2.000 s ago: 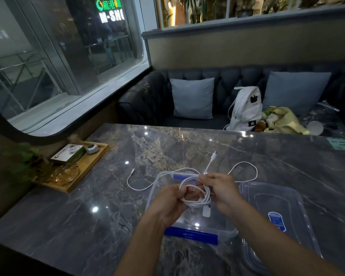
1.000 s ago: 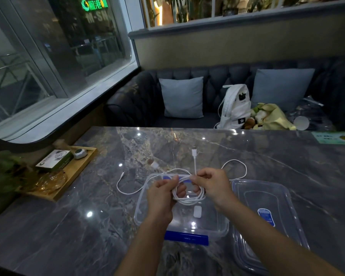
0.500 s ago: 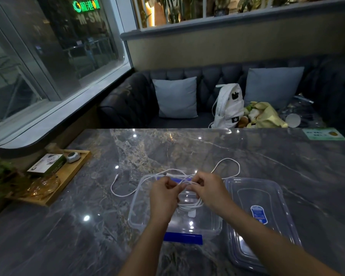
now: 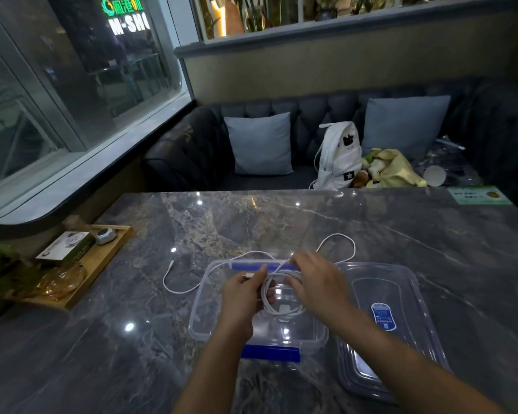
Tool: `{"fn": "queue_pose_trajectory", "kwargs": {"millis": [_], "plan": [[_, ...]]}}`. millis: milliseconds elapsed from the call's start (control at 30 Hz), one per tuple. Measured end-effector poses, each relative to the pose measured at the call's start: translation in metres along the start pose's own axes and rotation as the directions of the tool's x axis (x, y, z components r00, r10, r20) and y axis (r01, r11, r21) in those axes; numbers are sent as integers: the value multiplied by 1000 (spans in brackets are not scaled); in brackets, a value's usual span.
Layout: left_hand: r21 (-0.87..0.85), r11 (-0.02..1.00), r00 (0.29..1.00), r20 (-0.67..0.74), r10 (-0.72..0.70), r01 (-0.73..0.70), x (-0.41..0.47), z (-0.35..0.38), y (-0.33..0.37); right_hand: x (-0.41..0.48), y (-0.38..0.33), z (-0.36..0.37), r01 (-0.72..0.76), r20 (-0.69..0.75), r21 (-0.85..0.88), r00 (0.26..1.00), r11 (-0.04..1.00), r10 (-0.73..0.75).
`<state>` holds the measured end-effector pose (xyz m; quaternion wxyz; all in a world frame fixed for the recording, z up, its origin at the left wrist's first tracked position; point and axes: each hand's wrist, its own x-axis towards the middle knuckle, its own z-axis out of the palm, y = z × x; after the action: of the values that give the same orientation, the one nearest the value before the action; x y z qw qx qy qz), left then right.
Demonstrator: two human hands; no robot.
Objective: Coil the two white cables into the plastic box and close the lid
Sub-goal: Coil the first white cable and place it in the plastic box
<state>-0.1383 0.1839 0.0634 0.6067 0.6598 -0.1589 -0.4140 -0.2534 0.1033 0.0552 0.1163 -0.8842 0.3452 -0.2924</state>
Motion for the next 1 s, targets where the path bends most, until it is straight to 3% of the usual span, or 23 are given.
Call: {"fn": "queue_pose_trajectory", "kwargs": {"millis": [100,233,400,467,700,867,933,1000], "plan": [[-55,997,997,47,-59,61,3,-6,1,0,1,-1,151,-52,-38,987,988,-153],[-91,988,991,55,-122,127,6,-11,-1,2,6,0,308,-12,151,951,939,-309],[-251,935,967,96,-234,252,12,-17,-3,4,26,4,302,272,208,896,930,-352],[-306,903,953,128,-276,302,13,-18,-5,3,30,5,245,374,250,868,937,-326],[-378,815,895,252,-367,440,10,-22,-5,9,30,9,-60,457,413,877,909,-150],[-171,887,897,194,-397,429,11,-24,-7,8,20,15,-336,496,638,868,693,-36],[-22,933,928,121,-353,359,16,-26,-11,6,17,19,-400,513,668,859,627,1],[22,964,962,63,-266,265,20,-29,-14,5,14,23,-448,529,693,848,565,24]]}}
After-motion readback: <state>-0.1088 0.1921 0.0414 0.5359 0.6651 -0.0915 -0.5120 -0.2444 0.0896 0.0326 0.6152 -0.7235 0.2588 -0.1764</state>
